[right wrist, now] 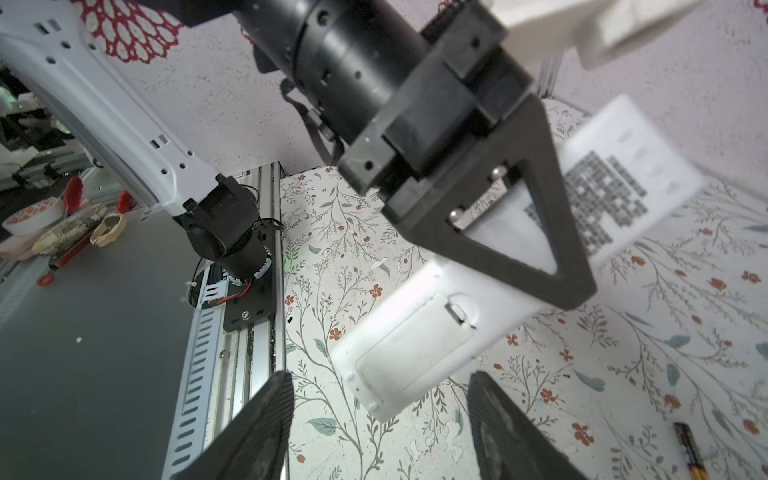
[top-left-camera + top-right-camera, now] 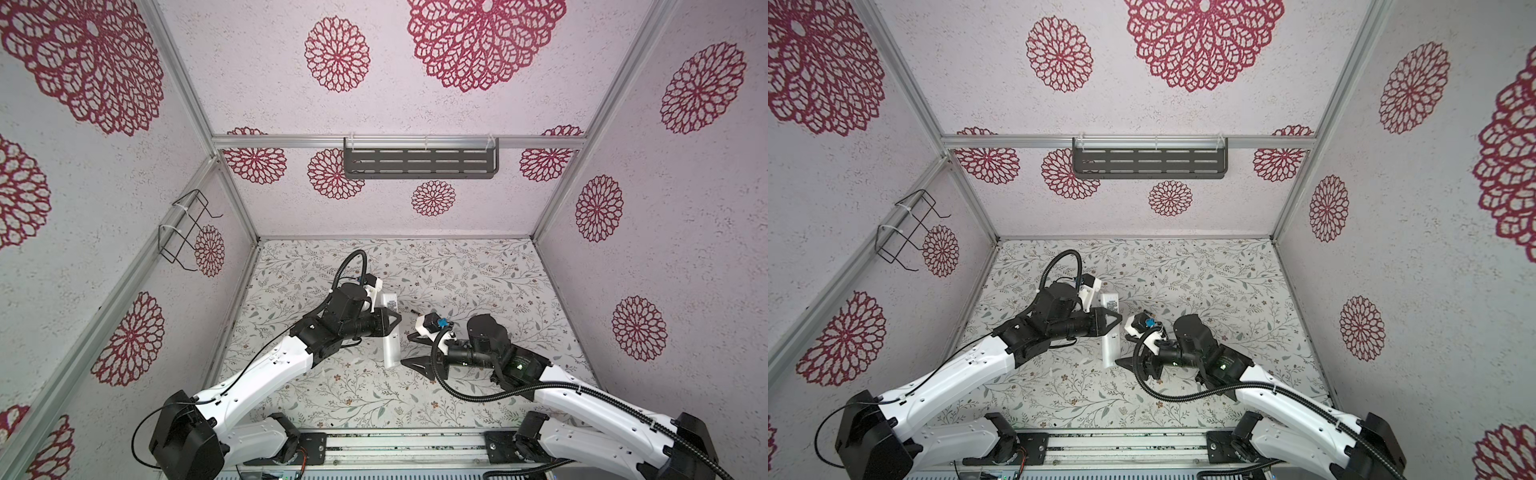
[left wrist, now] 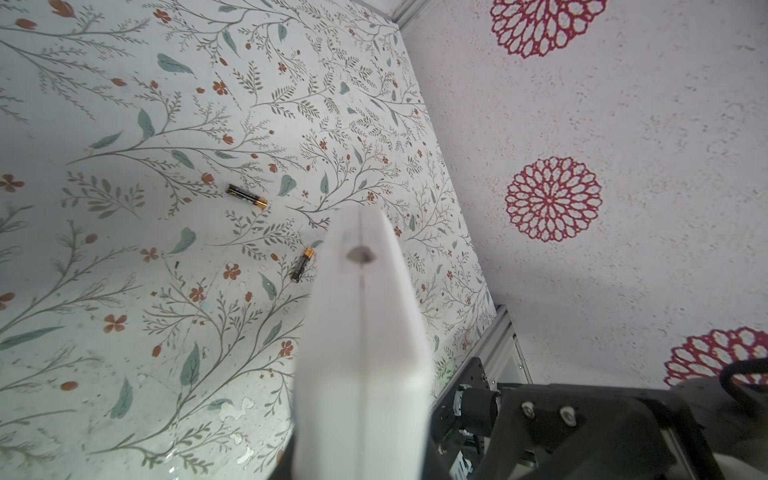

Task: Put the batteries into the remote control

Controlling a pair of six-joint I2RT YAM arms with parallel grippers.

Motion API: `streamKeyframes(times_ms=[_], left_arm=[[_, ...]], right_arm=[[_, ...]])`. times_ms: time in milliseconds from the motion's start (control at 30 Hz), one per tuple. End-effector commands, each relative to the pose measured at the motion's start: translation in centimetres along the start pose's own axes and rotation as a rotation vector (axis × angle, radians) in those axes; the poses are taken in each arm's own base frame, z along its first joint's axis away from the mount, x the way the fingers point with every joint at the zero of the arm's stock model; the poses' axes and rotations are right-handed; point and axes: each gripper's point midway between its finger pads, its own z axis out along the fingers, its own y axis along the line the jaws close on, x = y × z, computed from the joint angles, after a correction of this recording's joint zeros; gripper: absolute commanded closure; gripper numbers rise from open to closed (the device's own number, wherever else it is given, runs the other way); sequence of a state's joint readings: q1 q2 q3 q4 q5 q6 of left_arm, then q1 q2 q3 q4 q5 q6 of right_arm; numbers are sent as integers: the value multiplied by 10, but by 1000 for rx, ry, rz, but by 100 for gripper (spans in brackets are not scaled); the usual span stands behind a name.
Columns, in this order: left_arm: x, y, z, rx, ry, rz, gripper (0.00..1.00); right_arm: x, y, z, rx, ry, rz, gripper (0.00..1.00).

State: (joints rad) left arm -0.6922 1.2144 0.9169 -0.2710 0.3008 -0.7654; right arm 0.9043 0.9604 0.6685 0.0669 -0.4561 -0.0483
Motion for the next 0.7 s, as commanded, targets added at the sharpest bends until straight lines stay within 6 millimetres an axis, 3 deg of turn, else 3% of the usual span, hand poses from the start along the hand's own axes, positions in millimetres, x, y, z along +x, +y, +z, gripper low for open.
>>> streamKeyframes(times_ms=[0,667], left_arm=[[-7,-24,-11,107,-7,49,98],[-1,-36,-8,176,27,48,98]], right_arm=[[-12,9,1,-28,-30,-195,31],[-18,8,8,-7,-44,-353,34]])
